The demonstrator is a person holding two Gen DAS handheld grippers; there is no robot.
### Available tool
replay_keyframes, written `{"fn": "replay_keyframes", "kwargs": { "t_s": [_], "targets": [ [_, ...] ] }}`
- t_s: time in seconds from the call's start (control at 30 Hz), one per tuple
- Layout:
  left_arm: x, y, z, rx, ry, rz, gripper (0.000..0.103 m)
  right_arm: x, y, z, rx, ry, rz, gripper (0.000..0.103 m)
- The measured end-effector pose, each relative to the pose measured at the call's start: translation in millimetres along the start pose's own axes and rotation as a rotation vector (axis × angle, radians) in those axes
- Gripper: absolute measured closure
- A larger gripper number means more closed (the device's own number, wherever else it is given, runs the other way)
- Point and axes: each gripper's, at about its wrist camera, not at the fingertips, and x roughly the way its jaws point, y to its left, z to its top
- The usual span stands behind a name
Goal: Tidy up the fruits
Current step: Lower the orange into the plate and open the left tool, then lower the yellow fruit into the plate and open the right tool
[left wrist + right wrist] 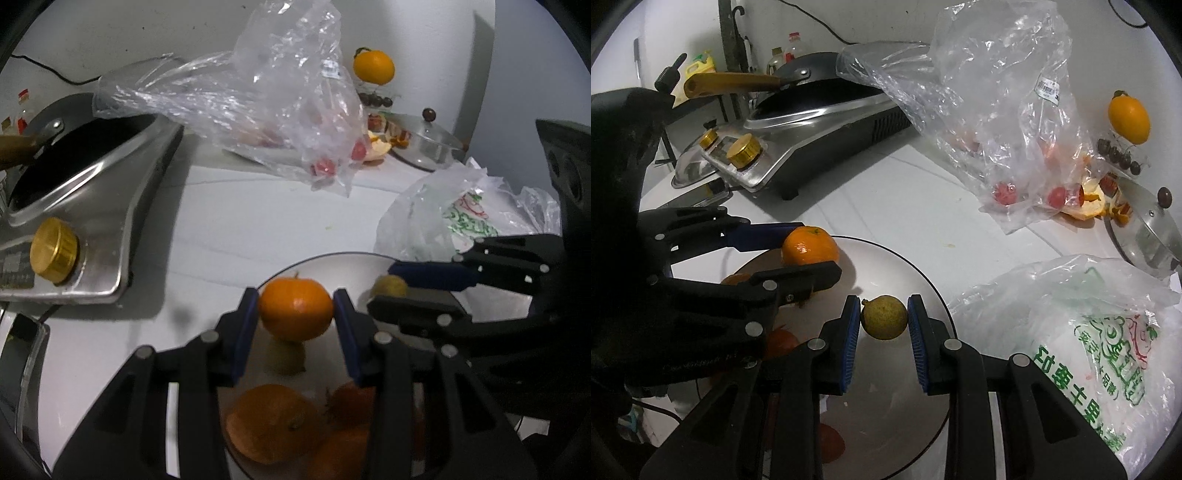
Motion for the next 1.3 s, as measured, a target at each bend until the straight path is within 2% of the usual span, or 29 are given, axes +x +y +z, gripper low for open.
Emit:
{"fn": "replay_keyframes", "kwargs": {
  "t_s": [0.4, 0.63, 1.3],
  "targets": [
    [-8, 2, -2, -0.014, -0.009, 0.014, 0.06, 3, 0, -1, 0.014, 0.007, 0.011, 0.075],
    [-16, 5, -6, -0.03, -0.014, 0.024, 0.053, -2, 2, -1, 0.021, 0.003, 0.009, 0.075],
    [-58, -11, -20, -0.011, -0.065, 0.015, 0.052, -45, 18, -12, 0.016, -0.045, -0.04, 0.074]
  ]
}}
